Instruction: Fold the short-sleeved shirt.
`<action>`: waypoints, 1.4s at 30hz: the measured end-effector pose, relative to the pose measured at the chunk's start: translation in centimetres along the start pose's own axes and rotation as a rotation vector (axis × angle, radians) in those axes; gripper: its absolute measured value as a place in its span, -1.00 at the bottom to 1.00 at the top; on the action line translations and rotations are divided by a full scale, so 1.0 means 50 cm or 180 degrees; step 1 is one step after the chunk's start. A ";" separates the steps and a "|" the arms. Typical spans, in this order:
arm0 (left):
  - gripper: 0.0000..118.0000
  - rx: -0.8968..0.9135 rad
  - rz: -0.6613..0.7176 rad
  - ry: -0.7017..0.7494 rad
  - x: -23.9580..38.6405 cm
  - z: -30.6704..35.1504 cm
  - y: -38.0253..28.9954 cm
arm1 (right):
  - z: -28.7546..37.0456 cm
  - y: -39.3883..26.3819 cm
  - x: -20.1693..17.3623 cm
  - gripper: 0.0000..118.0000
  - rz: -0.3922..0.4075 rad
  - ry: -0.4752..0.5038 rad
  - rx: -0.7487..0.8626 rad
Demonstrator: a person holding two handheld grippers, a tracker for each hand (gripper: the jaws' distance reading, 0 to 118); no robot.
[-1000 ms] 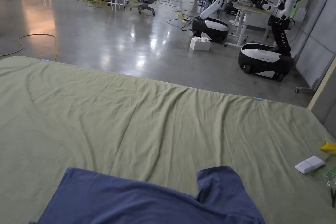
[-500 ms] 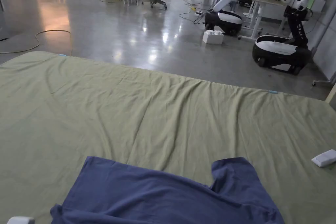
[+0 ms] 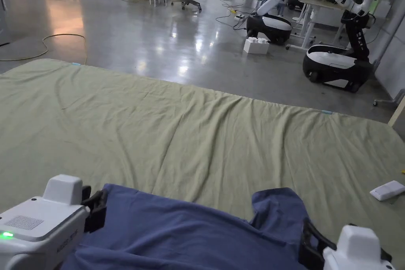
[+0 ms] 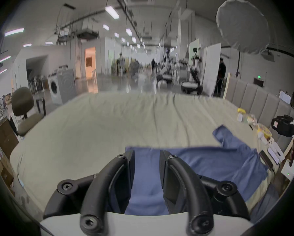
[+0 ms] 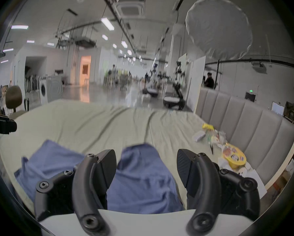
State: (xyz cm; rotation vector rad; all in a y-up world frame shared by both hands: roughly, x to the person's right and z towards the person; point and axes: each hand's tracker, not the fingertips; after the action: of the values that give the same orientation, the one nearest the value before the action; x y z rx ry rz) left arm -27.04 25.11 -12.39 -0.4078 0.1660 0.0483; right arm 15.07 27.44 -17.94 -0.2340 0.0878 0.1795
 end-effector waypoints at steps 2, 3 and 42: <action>-0.42 0.0242 -0.0043 0.0045 0.024 0.007 0.019 | -0.001 0.016 -0.018 0.31 -0.0073 -0.0055 0.0173; -0.42 0.0333 -0.0049 0.0049 0.034 0.010 0.024 | 0.001 0.024 -0.024 0.31 -0.0038 -0.0049 0.0329; -0.74 -0.0920 0.0253 0.0127 -0.113 -0.315 -0.005 | -0.086 -0.010 -0.066 -0.99 -0.0067 0.0027 0.0192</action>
State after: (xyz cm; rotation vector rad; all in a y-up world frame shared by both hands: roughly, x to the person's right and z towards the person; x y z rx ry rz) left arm -34.98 18.51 -25.59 -0.6908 0.2156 0.1436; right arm 11.66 25.40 -21.65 -0.1756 0.0991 0.1546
